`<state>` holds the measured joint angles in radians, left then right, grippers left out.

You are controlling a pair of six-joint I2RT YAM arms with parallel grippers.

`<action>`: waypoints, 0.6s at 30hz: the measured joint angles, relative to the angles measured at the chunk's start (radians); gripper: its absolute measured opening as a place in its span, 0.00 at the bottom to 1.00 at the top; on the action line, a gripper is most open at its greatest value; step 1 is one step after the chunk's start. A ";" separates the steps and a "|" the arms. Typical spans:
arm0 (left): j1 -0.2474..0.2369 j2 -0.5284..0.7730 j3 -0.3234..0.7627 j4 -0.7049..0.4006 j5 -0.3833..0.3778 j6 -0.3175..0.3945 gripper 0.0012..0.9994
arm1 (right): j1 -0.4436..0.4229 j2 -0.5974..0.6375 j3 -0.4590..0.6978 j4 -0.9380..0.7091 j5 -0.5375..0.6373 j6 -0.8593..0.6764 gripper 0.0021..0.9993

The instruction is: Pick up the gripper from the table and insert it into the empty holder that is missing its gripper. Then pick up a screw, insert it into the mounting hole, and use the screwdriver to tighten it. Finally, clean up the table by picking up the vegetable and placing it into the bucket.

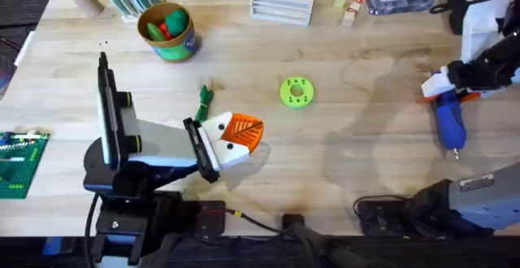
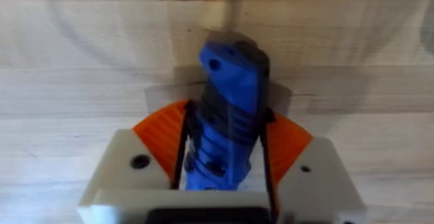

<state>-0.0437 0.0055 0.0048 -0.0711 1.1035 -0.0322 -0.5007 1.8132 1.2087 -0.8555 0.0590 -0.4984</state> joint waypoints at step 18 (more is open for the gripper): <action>0.000 0.000 0.000 0.000 -0.009 0.000 0.01 | -0.006 0.008 0.000 0.033 0.034 -0.004 0.04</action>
<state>-0.0437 0.0055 0.0048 -0.0711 1.0950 -0.0322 -0.5064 1.8210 1.2091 -0.8226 0.0926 -0.5027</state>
